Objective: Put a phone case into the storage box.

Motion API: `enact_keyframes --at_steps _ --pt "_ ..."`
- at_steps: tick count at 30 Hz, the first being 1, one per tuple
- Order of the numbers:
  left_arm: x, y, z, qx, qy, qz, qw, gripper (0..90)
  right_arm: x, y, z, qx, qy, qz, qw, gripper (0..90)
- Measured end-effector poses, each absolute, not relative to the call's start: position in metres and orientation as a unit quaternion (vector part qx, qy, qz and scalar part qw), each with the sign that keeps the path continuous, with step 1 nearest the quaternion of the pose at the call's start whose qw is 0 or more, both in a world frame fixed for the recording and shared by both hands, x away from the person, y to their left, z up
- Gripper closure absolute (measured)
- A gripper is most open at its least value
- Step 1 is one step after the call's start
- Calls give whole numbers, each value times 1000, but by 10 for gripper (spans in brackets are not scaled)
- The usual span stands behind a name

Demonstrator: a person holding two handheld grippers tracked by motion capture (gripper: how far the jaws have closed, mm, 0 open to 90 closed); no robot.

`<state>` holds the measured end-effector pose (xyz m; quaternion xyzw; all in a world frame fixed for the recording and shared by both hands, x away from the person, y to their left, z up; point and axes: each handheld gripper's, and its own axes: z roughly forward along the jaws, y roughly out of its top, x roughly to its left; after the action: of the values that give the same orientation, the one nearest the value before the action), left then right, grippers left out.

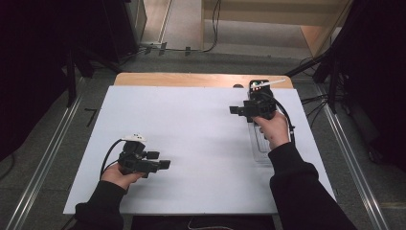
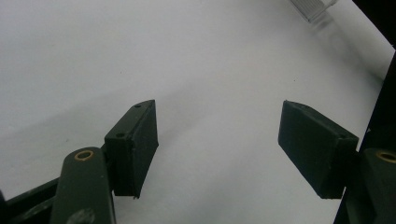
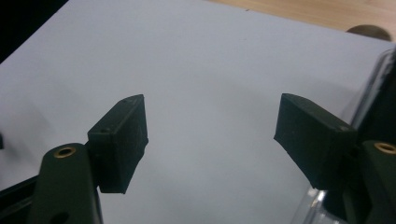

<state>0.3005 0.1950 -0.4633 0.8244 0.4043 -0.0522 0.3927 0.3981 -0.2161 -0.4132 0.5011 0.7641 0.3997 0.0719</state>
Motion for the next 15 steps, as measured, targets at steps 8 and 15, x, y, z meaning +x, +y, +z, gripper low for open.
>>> enact_keyframes --at_steps 8,15 --pt "302 194 -463 825 401 -53 394 285 382 -203 -418 480 778 403 44 255" --pt "302 195 -462 826 400 -52 395 285 367 -194 -425 460 794 396 34 261"
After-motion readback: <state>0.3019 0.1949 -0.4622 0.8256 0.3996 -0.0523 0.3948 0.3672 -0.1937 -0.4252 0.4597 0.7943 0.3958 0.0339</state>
